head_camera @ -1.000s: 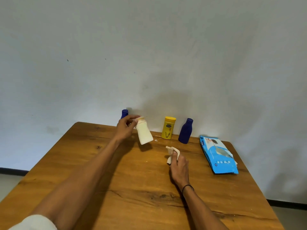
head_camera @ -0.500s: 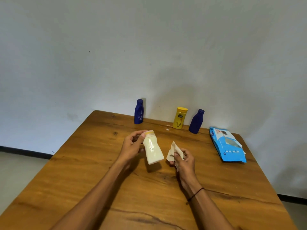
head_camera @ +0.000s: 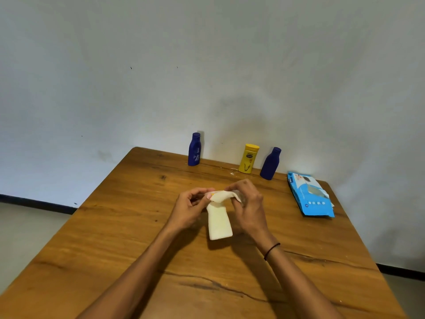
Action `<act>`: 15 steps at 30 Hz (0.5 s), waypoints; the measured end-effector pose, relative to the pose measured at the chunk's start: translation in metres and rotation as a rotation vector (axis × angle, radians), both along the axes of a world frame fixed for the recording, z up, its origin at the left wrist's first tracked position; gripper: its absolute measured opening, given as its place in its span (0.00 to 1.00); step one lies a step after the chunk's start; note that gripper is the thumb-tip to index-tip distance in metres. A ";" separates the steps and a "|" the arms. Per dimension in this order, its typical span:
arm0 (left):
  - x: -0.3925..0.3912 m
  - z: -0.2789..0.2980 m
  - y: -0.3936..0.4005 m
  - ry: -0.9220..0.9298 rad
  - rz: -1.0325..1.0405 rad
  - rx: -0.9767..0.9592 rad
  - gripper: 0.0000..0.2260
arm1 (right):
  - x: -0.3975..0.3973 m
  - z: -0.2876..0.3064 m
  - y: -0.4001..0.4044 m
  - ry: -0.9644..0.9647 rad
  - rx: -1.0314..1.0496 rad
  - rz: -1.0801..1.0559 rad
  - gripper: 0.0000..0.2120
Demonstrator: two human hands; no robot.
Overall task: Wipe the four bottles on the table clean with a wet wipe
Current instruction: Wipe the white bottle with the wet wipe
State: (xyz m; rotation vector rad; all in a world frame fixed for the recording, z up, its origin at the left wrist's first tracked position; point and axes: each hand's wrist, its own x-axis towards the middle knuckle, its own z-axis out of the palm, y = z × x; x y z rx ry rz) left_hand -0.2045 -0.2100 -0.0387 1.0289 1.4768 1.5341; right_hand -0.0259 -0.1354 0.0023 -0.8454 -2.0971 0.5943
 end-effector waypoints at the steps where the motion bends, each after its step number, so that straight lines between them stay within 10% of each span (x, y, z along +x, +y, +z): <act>1: 0.000 0.001 0.000 -0.002 -0.008 0.004 0.11 | -0.001 -0.001 -0.002 -0.050 0.034 0.020 0.07; 15: 0.001 -0.007 -0.012 -0.253 0.030 -0.035 0.10 | 0.055 -0.035 -0.040 -0.268 0.093 0.236 0.10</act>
